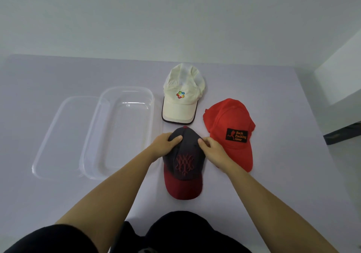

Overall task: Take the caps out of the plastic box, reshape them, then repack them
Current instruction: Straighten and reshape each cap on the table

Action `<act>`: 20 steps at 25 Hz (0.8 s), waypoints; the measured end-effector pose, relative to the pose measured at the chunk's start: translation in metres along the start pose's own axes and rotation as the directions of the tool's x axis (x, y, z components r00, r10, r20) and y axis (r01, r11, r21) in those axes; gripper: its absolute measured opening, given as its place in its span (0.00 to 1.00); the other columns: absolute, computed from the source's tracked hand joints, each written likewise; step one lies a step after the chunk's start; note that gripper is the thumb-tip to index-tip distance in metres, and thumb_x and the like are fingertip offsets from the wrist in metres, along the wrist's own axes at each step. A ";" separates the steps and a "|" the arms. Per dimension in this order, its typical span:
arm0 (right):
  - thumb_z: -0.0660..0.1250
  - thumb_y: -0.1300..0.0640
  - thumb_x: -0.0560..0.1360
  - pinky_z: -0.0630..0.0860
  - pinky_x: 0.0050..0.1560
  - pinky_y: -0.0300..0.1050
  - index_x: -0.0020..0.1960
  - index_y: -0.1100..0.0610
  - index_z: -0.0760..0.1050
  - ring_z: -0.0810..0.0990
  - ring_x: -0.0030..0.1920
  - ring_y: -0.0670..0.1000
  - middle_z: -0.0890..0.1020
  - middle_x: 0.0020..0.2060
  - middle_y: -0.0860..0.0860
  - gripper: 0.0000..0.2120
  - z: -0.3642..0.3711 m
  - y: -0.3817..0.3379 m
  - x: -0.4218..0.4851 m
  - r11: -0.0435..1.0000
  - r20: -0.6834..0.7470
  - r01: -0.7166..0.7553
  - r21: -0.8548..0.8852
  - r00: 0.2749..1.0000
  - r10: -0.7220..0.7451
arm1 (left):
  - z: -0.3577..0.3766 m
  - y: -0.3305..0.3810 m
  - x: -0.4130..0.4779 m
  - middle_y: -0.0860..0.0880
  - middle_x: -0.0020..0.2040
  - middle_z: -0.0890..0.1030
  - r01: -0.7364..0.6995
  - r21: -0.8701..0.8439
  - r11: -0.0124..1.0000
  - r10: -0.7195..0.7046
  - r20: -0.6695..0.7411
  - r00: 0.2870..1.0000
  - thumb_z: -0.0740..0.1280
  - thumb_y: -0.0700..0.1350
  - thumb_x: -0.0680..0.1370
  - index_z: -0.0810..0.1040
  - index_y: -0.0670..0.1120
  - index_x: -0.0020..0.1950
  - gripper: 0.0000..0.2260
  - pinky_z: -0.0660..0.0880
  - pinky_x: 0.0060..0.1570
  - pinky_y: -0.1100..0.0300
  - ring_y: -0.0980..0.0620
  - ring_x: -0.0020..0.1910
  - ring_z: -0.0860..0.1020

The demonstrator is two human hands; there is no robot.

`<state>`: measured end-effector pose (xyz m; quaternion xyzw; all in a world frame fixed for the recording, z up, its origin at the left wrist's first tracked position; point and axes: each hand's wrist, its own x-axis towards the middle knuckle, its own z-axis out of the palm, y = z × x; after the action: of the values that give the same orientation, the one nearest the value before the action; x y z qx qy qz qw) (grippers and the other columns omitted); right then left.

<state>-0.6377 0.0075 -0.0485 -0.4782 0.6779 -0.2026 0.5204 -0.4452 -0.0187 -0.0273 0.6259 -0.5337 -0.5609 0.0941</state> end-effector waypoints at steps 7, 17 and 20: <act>0.54 0.45 0.80 0.69 0.37 0.41 0.54 0.58 0.73 0.75 0.36 0.47 0.76 0.38 0.51 0.18 0.001 0.000 0.013 0.994 0.054 -0.088 -0.058 0.994 0.091 | 0.017 -0.008 0.001 0.47 0.42 0.72 0.031 -0.068 0.997 -0.047 -0.244 0.969 0.51 0.47 0.81 0.71 0.40 0.47 0.14 0.65 0.38 0.59 0.50 0.40 0.69; 0.66 0.42 0.73 0.73 0.53 0.47 0.57 0.59 0.73 0.77 0.52 0.52 0.78 0.49 0.51 0.23 0.001 -0.008 0.027 0.974 -0.055 -0.084 -0.210 0.996 0.074 | 0.012 -0.012 0.022 0.50 0.33 0.66 0.075 -0.062 0.995 -0.090 -0.305 0.948 0.57 0.45 0.75 0.64 0.45 0.34 0.10 0.63 0.33 0.56 0.50 0.34 0.65; 0.66 0.42 0.72 0.74 0.52 0.48 0.56 0.60 0.73 0.78 0.53 0.54 0.80 0.52 0.53 0.23 0.000 -0.009 0.030 0.973 -0.019 -0.103 -0.207 0.995 0.102 | 0.010 -0.008 0.023 0.50 0.29 0.61 0.048 -0.041 0.998 -0.058 -0.292 0.955 0.56 0.44 0.73 0.56 0.47 0.31 0.12 0.58 0.29 0.57 0.51 0.29 0.60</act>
<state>-0.6341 -0.0224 -0.0571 -0.4934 0.7214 -0.1056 0.4744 -0.4533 -0.0285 -0.0499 0.7147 -0.4873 -0.4729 0.1674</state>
